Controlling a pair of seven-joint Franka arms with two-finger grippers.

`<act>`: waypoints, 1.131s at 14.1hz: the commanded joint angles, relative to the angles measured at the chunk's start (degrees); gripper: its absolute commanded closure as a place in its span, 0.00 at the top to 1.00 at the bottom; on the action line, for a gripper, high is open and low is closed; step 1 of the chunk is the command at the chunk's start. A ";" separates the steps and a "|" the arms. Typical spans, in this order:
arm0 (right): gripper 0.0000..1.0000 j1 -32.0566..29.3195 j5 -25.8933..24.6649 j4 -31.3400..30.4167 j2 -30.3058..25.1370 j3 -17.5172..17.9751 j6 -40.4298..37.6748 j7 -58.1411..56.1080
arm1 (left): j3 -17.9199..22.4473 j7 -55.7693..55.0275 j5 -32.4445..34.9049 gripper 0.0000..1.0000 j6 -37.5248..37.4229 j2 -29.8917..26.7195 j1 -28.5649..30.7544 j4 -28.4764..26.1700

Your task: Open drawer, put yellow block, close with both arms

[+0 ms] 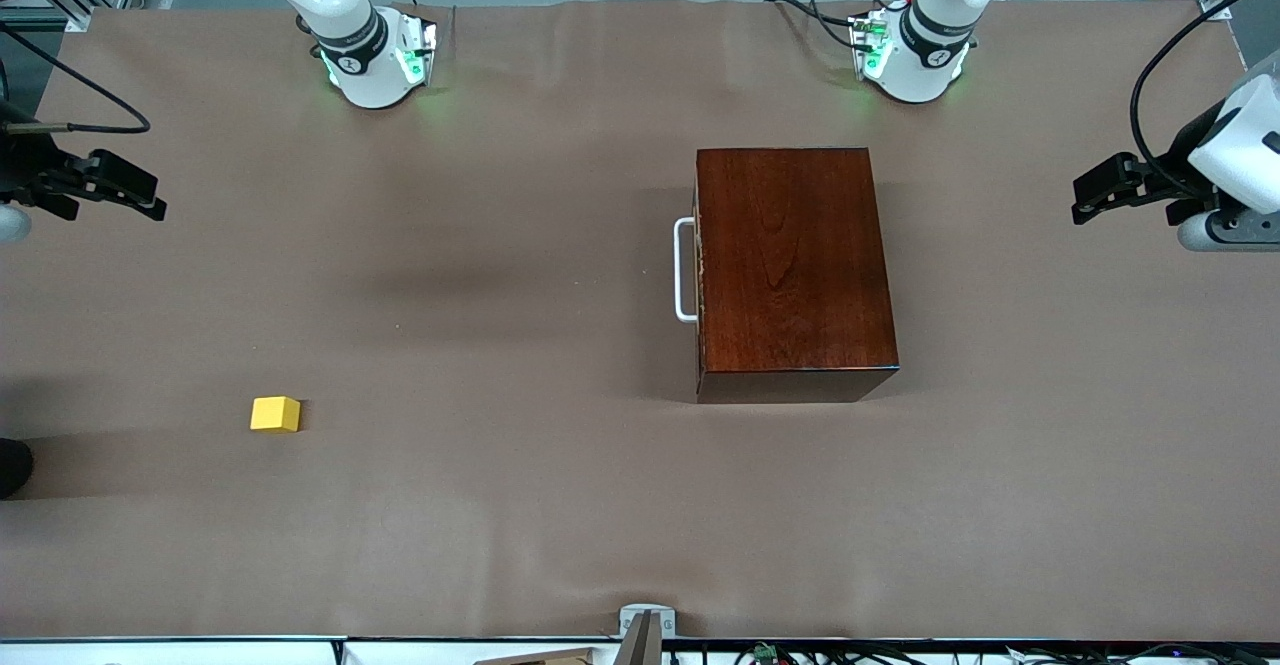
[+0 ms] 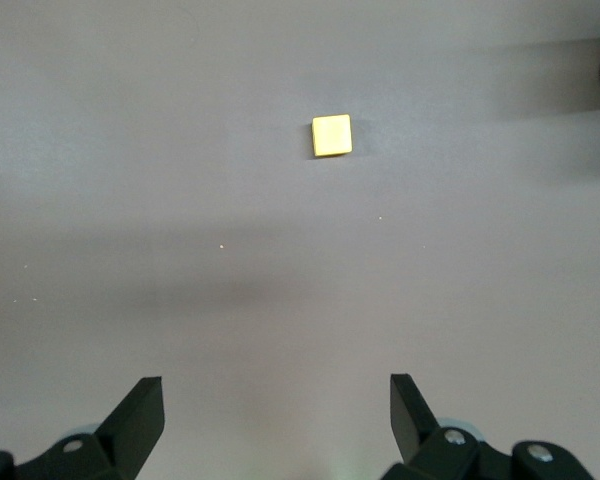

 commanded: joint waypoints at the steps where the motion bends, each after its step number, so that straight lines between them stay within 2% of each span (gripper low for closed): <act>1: 1.00 -1.38 -0.10 -0.58 -0.43 0.88 0.47 -0.51 | -0.17 -0.57 -0.37 1.00 1.09 -1.73 0.41 -1.87; 11: 1.00 -0.86 -0.01 -0.94 -0.43 0.96 1.17 -0.42 | -1.31 -2.76 -0.37 1.00 3.02 -0.51 -0.56 -0.90; 16: 1.00 -0.94 -0.01 -1.11 -0.43 0.96 1.44 -0.51 | -6.13 -8.74 -0.90 1.00 3.02 2.03 -3.36 -0.82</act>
